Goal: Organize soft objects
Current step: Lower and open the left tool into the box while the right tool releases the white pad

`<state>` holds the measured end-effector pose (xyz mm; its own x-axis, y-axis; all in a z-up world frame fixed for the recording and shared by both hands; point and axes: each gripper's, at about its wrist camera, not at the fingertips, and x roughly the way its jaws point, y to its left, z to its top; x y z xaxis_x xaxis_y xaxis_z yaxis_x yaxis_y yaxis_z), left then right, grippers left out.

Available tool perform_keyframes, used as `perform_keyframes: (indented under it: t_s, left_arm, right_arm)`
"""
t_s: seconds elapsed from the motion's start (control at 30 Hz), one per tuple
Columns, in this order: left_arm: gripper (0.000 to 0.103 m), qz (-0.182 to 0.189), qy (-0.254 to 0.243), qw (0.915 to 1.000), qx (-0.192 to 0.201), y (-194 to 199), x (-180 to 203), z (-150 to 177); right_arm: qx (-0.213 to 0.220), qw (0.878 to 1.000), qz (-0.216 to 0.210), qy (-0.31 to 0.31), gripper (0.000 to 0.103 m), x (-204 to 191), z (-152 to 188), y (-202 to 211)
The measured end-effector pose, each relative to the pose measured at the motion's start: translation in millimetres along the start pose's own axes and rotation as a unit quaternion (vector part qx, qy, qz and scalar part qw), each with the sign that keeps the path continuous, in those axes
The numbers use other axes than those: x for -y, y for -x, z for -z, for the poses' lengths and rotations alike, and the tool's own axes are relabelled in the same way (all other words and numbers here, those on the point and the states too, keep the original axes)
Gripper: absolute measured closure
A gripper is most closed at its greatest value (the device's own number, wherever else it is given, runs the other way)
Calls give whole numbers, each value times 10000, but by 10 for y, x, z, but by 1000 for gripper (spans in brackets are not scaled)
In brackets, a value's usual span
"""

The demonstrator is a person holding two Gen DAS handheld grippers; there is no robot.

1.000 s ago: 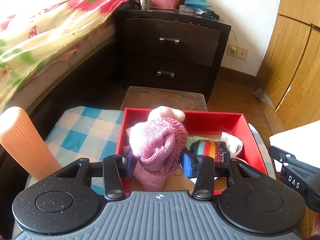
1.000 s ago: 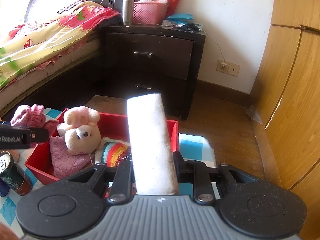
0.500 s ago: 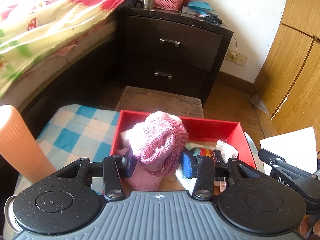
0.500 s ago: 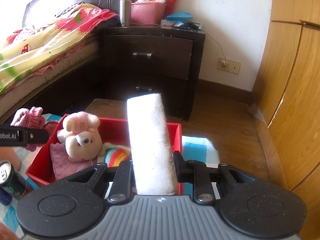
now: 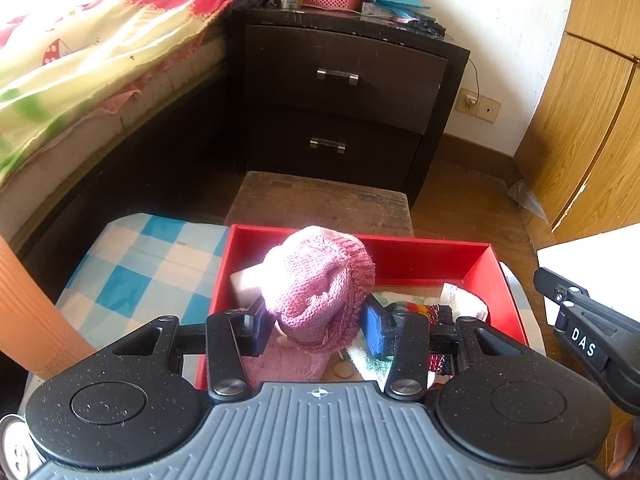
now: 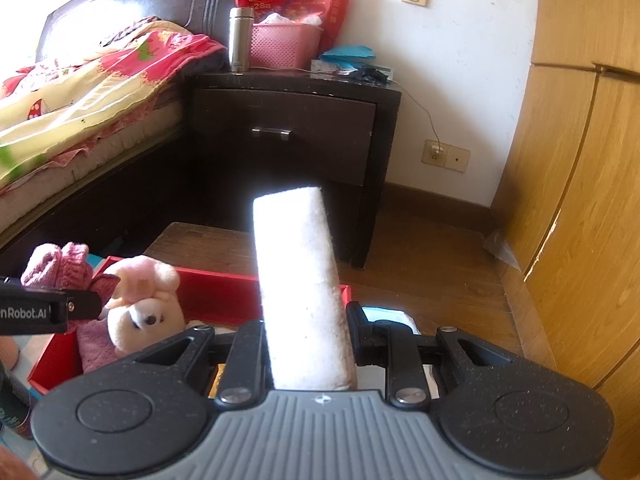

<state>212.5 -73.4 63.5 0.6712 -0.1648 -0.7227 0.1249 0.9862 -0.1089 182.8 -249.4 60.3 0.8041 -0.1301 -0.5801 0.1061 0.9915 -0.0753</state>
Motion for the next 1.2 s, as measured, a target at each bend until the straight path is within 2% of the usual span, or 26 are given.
perform_keyframes:
  t_s: [0.73,1.07,1.2]
  left_arm:
    - [55,-141,-130,9996,-218,-282,57,-1]
    - [52,-229,-184,9992,-271,-343,79,18]
    - [47,-266,-219,9990,-289,-358,82,29]
  right_arm:
    - [-34,9999,70,-154,101,80,34,-211]
    - [-127,9997,125,-156,101,85,53,-315]
    - [-200,9996,123,-137,101,75,49,-366]
